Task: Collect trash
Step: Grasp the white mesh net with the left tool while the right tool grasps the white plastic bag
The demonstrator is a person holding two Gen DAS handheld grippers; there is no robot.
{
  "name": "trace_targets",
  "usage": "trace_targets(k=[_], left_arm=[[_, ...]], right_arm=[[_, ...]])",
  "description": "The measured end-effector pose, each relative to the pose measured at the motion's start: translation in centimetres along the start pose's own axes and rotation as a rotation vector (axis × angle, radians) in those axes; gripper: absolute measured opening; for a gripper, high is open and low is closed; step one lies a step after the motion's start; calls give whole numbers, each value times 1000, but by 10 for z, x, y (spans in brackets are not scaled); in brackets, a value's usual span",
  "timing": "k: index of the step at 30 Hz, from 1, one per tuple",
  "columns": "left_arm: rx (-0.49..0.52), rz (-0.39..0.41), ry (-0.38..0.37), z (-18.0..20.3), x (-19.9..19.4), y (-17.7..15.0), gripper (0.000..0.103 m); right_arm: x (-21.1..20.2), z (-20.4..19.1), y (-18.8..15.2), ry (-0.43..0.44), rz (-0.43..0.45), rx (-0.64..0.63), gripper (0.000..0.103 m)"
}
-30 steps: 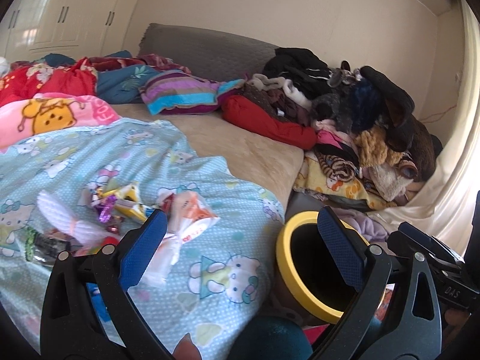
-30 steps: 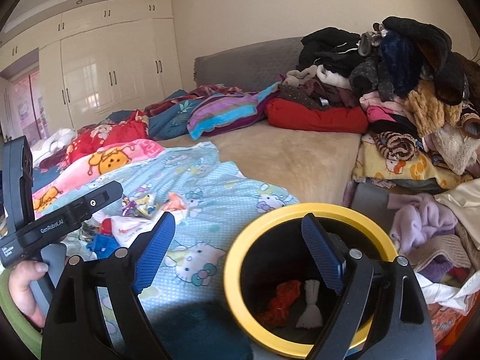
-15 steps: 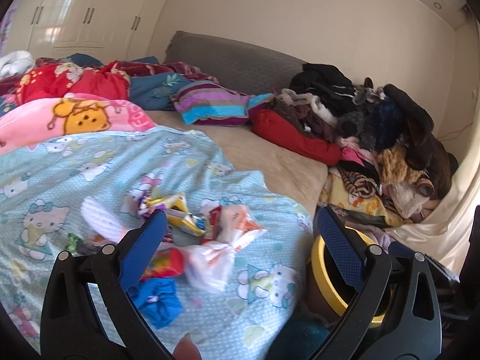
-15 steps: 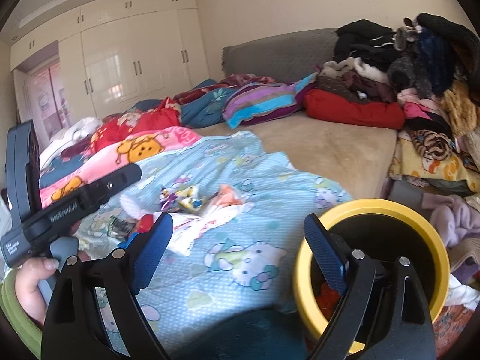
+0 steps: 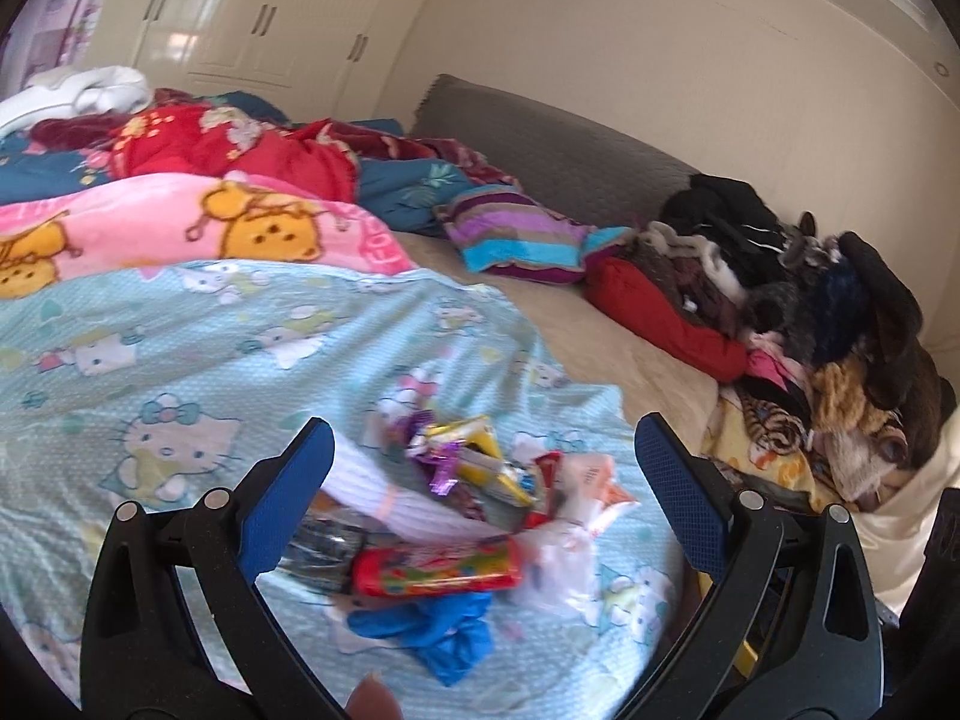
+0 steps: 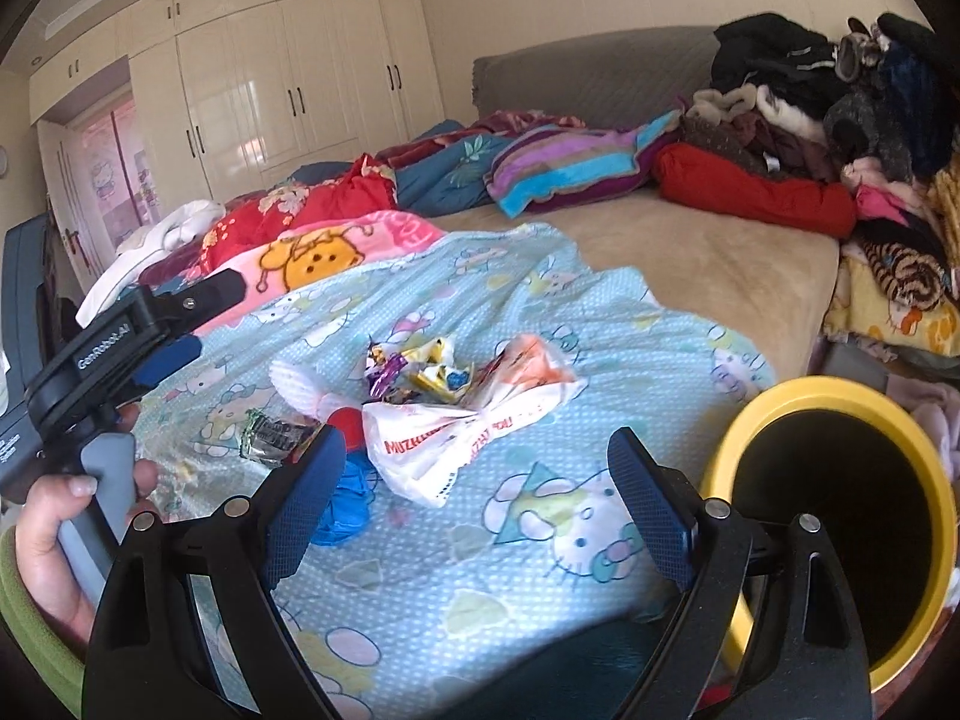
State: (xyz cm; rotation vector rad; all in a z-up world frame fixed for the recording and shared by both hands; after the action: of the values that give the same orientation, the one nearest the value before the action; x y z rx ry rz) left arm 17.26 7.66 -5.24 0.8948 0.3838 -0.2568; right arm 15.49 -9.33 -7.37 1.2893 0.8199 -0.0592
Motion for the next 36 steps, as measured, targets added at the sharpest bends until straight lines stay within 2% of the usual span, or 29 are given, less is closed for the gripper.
trace_targets(k=[9,18,24,27,30,36], left_arm=[[-50,-10,79,-45,11,8,92],[-113,-71,129,-79,40,5,92],[-137,-120,146,-91,60,0,92],[-144,-146,136,-92,68,-4,92],[-145,-166,133,-92,76,-7,90],[-154,-202,111,-89,87,-16,73]], right_arm=[[41,-10,-2,-4,-60,65,86],[83,-12,5,-1,-132,192,86],[114,-18,-5,26,-215,258,86],[126,-19,-17,82,-262,315,86],[132,-22,-29,156,-285,375,81],[127,-28,-34,233,-273,390,62]])
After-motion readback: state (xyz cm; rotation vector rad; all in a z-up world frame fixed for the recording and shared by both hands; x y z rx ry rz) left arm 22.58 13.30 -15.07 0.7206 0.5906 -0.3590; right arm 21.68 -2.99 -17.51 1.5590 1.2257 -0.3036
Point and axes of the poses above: each gripper's, at about its wrist camera, not at the fingertips, and x roughly the way its jaws point, z to its right, y to its top, the point moved 10 cm from there along x, roughly the way its jaws point, and after that the axes turned 14 degrees about -x, right-handed, at the moved point
